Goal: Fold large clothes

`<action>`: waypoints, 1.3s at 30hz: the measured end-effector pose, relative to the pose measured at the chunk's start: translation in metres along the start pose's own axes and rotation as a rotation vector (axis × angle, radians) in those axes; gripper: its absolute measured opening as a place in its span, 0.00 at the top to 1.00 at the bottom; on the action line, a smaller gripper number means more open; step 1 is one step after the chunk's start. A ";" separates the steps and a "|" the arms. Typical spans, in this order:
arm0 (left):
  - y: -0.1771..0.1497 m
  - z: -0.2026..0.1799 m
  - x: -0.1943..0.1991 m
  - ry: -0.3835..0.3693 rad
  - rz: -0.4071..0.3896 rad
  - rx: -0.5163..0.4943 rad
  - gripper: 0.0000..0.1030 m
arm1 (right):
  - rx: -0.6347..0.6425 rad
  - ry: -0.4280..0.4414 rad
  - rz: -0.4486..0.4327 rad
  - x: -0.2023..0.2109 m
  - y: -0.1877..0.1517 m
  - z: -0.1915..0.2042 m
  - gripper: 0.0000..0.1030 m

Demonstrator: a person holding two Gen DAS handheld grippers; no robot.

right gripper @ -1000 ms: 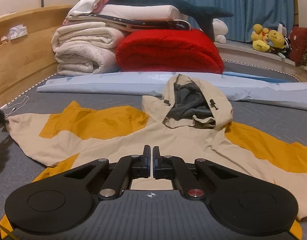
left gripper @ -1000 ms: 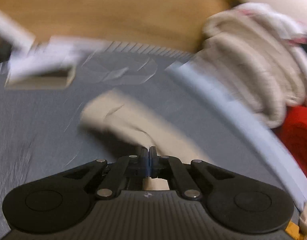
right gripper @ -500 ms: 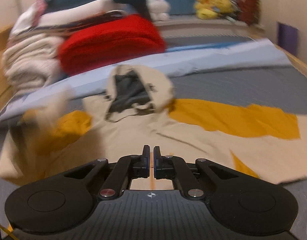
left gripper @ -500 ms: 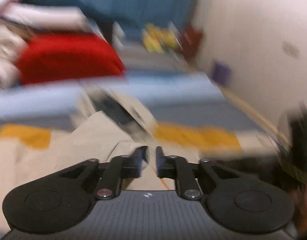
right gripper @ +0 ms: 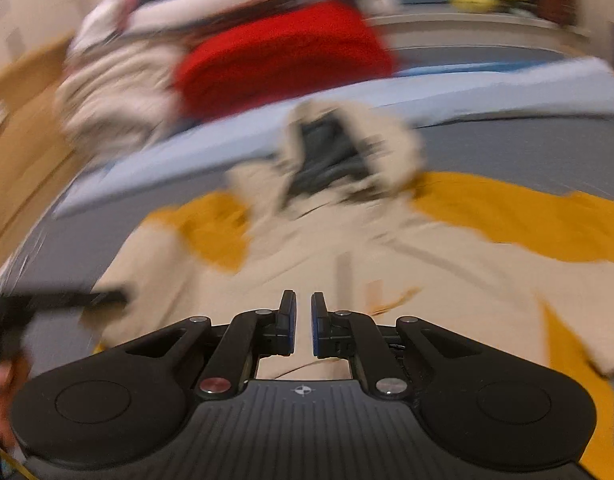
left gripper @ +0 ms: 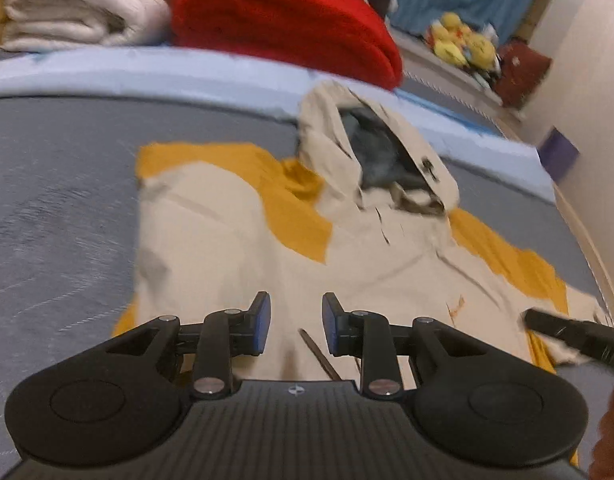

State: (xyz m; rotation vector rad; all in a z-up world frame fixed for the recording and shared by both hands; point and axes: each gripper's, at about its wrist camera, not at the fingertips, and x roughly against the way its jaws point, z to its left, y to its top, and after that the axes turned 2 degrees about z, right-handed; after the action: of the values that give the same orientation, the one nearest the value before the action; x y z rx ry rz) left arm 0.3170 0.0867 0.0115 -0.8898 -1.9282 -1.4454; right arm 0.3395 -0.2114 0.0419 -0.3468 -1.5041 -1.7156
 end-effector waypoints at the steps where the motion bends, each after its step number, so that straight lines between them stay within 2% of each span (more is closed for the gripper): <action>1: 0.002 0.000 -0.007 0.010 0.013 -0.012 0.71 | 0.046 0.013 0.018 -0.006 -0.003 0.010 0.86; 2: 0.002 0.003 -0.010 0.028 0.022 -0.020 0.71 | 0.115 0.019 0.038 -0.015 -0.008 0.024 0.81; 4: 0.013 0.002 -0.021 0.036 0.020 -0.011 0.71 | 0.243 0.021 0.064 -0.027 -0.020 0.046 0.61; 7: 0.023 0.006 -0.020 0.010 0.037 0.027 0.71 | 0.418 0.017 0.109 -0.039 -0.037 0.068 0.47; 9: 0.026 0.008 -0.021 -0.009 0.051 0.022 0.70 | 0.510 -0.010 0.147 -0.051 -0.049 0.079 0.47; 12: 0.031 0.006 -0.028 -0.008 0.073 0.002 0.69 | 0.584 -0.046 0.177 -0.063 -0.060 0.084 0.47; 20: 0.037 0.016 -0.029 -0.016 0.067 0.019 0.69 | 0.819 -0.175 0.184 -0.082 -0.082 0.093 0.50; 21: 0.038 0.017 -0.029 -0.016 0.065 0.023 0.69 | 0.833 -0.181 0.177 -0.082 -0.083 0.092 0.57; 22: 0.039 0.018 -0.029 -0.015 0.063 0.027 0.69 | 0.837 -0.179 0.169 -0.079 -0.083 0.092 0.73; 23: 0.040 0.020 -0.029 -0.015 0.058 0.032 0.69 | 0.829 -0.173 0.163 -0.077 -0.081 0.091 0.76; 25: 0.043 0.023 -0.028 -0.014 0.045 0.050 0.69 | 0.766 -0.146 0.125 -0.067 -0.069 0.084 0.88; 26: 0.044 0.025 -0.028 -0.012 0.036 0.062 0.69 | 0.724 -0.136 0.109 -0.062 -0.062 0.080 0.89; 27: 0.046 0.027 -0.027 -0.011 0.029 0.075 0.69 | 0.654 -0.124 0.080 -0.055 -0.052 0.073 0.95; 30: 0.050 0.033 -0.024 -0.006 0.005 0.106 0.69 | 0.334 -0.129 -0.068 -0.027 -0.016 0.038 1.00; 32: 0.051 0.035 -0.023 0.000 -0.007 0.116 0.69 | 0.041 -0.198 -0.230 -0.001 0.003 0.002 1.00; 34: 0.052 0.037 -0.022 0.006 -0.018 0.118 0.69 | -0.180 -0.263 -0.316 0.017 0.008 -0.029 1.00; 37: 0.053 0.039 -0.023 0.012 -0.025 0.123 0.69 | -0.365 -0.382 -0.334 0.024 0.006 -0.064 0.96; 38: 0.053 0.040 -0.024 0.015 -0.024 0.122 0.69 | -0.422 -0.395 -0.314 0.022 0.004 -0.075 0.96; 39: 0.052 0.040 -0.025 0.018 -0.020 0.117 0.69 | -0.472 -0.387 -0.277 0.017 0.003 -0.085 0.90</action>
State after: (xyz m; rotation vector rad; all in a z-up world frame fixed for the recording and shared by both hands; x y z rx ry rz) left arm 0.3718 0.1310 0.0129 -0.8037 -1.9910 -1.3319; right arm 0.3559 -0.2959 0.0346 -0.7821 -1.4434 -2.3306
